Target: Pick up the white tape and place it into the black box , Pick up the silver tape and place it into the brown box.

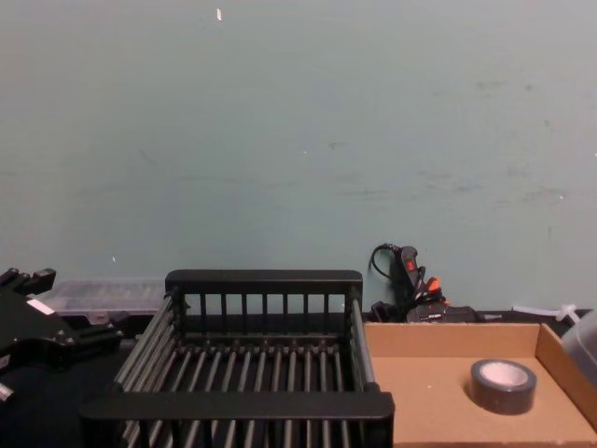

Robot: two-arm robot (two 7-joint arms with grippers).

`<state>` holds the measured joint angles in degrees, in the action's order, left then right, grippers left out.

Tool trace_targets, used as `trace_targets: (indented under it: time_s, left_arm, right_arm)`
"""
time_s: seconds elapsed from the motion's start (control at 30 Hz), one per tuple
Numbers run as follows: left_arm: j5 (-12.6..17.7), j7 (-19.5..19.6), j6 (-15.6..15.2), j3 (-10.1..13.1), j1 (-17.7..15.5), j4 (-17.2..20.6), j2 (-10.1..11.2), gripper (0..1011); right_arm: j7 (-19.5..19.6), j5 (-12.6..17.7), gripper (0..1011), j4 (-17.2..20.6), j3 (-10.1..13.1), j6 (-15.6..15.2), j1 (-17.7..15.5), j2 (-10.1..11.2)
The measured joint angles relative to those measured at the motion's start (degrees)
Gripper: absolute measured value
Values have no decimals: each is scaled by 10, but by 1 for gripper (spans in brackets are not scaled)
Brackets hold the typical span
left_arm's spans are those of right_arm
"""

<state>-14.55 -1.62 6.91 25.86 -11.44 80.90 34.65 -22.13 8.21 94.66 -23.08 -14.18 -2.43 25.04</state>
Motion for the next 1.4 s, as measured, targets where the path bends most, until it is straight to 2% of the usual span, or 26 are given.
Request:
trace_targets:
  time_s: [0.4, 0.93, 1.2, 1.4]
  left_arm:
    - [0, 0, 0, 0, 0, 0, 0, 1001]
    - [0, 0, 0, 0, 0, 0, 0, 1001]
    - [0, 0, 0, 0, 0, 0, 0, 1001]
    - [0, 0, 0, 0, 0, 0, 0, 1001]
  right_arm:
    - [-7, 11, 92, 6, 4, 4, -2, 3]
    - [-32, 45, 92, 62, 13, 23, -9, 33]
    - [-43, 68, 92, 87, 17, 40, 0, 47]
    - [-45, 80, 92, 93, 17, 53, 17, 50]
